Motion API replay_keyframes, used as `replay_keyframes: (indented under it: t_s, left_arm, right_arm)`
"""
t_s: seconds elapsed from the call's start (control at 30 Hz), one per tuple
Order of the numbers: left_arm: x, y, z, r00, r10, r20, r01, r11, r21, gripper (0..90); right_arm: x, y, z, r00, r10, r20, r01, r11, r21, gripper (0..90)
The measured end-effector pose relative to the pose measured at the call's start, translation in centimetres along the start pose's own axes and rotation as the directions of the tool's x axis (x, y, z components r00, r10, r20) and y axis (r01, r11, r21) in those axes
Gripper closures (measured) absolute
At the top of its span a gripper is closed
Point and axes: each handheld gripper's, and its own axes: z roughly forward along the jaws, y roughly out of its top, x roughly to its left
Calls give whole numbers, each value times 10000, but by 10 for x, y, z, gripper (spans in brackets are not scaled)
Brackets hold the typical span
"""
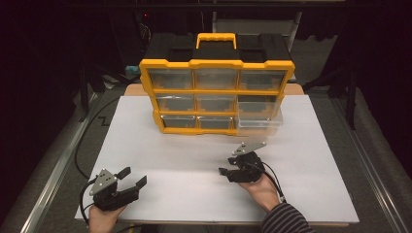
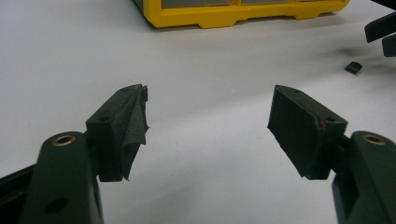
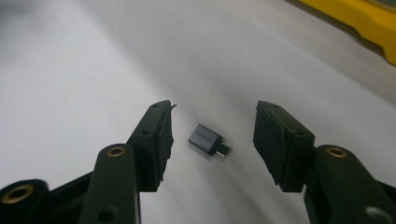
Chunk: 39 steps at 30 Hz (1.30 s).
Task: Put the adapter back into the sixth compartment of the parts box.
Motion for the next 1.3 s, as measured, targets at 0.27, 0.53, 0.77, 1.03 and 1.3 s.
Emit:
replay_keyframes:
  t_s: [0.27, 0.53, 0.77, 1.03, 1.3]
  left_arm:
    - [0, 0, 0, 10000, 1, 1, -1, 10000, -15, 288]
    - [0, 0, 0, 10000, 23, 12, -23, 10000, -9, 288]
    - [-1, 0, 0, 10000, 23, 17, -23, 10000, -11, 288]
    - [-1, 0, 0, 10000, 26, 9, -26, 10000, -22, 288]
    - [-1, 0, 0, 10000, 39, 24, -39, 10000, -15, 288]
  right_arm:
    - [1, 22, 7, 9986, -520, -89, 527, 9863, 1562, 515]
    - [2, 32, 20, 9974, -687, -198, 715, 9604, 2694, 581]
    - [2, 33, 28, 9970, -713, -288, 768, 9422, 3262, 611]
    - [3, 32, 31, 9963, -797, -311, 856, 9287, 3609, 658]
    - [5, 33, 33, 9948, -1003, -170, 994, 9235, 3705, 746]
